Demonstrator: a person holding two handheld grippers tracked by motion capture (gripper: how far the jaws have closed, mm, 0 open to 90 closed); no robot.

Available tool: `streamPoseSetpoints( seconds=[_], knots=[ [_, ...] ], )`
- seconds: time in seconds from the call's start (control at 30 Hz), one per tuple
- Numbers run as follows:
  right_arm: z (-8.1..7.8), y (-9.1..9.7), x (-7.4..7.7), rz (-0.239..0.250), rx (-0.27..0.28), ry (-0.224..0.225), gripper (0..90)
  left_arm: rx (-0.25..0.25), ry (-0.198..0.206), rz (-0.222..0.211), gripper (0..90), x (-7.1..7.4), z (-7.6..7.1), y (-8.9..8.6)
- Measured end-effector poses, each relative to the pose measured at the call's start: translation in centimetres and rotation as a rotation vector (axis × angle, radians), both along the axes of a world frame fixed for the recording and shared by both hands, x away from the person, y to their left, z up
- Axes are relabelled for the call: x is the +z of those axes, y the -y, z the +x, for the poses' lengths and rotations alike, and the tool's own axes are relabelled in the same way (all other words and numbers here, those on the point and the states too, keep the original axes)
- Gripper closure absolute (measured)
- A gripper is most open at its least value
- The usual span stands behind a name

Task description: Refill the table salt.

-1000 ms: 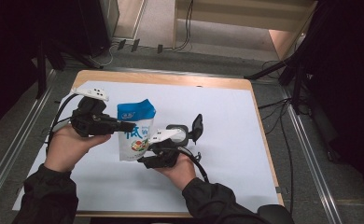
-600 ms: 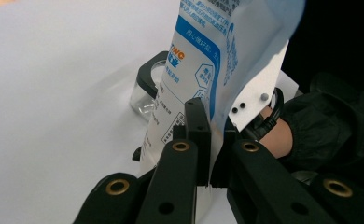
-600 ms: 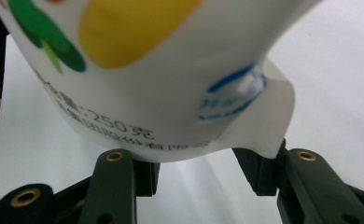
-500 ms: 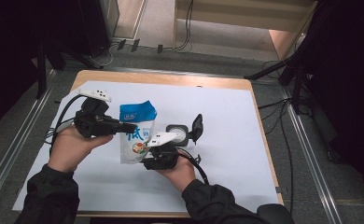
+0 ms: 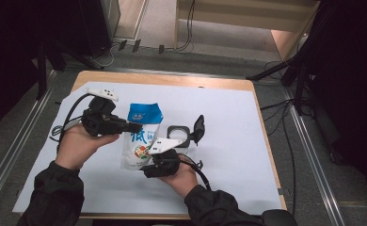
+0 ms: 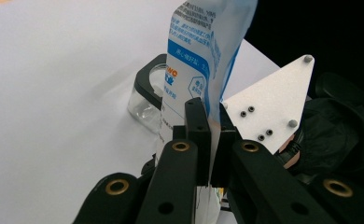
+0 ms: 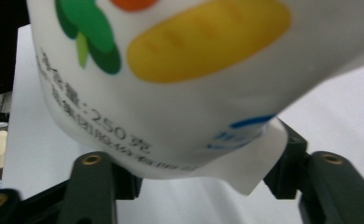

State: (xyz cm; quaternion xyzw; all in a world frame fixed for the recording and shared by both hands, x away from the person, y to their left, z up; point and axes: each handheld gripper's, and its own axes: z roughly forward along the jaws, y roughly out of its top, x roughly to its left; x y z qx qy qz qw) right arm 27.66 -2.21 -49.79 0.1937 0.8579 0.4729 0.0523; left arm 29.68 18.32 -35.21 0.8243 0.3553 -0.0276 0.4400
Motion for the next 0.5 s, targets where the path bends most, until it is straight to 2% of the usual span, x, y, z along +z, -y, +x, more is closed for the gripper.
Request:
streamPoseSetpoints(
  seconds=[0.2, 0.27, 0.3, 0.33, 0.37, 0.5],
  knots=[
    [-0.5, 0.0, -0.1, 0.028, 0.015, 0.01, 37.9, -0.019, 0.0, 0.003, 90.0, -0.1, 0.4, 0.7],
    [-1.0, 0.0, 0.0, 0.032, 0.043, 0.042, 41.7, -0.02, 0.003, 0.002, 90.0, -0.2, 0.5, 0.9],
    [-1.4, -0.1, 0.2, 0.029, 0.056, 0.068, 52.0, -0.023, 0.001, -0.001, 90.0, -0.2, 0.5, 1.0],
    [-1.4, -0.1, 0.2, 0.029, 0.056, 0.068, 52.0, -0.022, 0.0, -0.002, 90.0, -0.2, 0.5, 1.2],
    [-1.6, -0.1, 0.3, 0.029, 0.058, 0.077, 55.8, -0.031, -0.001, -0.001, 90.0, -0.3, 0.7, 1.3],
    [-1.5, 0.1, 0.1, 0.023, 0.05, 0.065, 55.0, -0.036, 0.0, 0.003, 90.0, -0.5, 0.7, 1.7]
  ],
)
